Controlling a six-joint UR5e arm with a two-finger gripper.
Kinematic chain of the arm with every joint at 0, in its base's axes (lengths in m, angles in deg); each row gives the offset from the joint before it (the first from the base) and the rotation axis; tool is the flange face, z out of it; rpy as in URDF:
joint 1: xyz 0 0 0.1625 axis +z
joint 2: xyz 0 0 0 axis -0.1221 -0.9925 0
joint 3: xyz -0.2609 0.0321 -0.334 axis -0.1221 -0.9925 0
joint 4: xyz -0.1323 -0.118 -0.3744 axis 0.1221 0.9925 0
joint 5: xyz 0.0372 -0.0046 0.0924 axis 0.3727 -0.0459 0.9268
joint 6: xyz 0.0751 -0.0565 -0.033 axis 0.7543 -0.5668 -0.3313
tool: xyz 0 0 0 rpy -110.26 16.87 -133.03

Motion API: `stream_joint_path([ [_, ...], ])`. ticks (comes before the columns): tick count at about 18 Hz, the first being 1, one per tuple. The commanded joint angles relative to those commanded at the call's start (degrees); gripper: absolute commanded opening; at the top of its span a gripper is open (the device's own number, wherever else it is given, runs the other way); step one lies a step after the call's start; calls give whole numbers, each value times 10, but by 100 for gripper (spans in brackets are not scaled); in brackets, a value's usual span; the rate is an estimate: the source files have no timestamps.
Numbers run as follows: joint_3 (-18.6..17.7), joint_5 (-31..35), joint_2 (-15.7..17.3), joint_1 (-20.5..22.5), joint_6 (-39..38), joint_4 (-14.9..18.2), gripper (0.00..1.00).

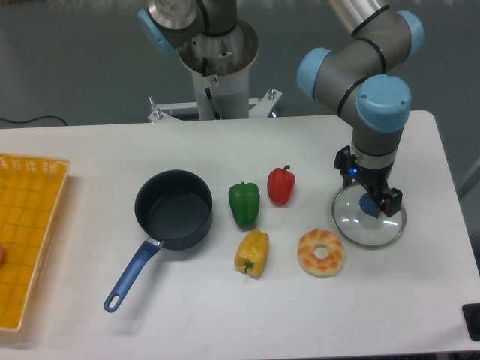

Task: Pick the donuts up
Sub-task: 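Move the gripper from above the glass lid down toward the ring donut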

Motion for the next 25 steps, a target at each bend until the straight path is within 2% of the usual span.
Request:
stream_joint_path([
  [11, -21, -4, -2, -7, -7, -11, 100],
  [20, -14, -7, -47, -19, -88, -17, 100],
  [25, -13, -4, -80, -33, -140, -66, 100],
])
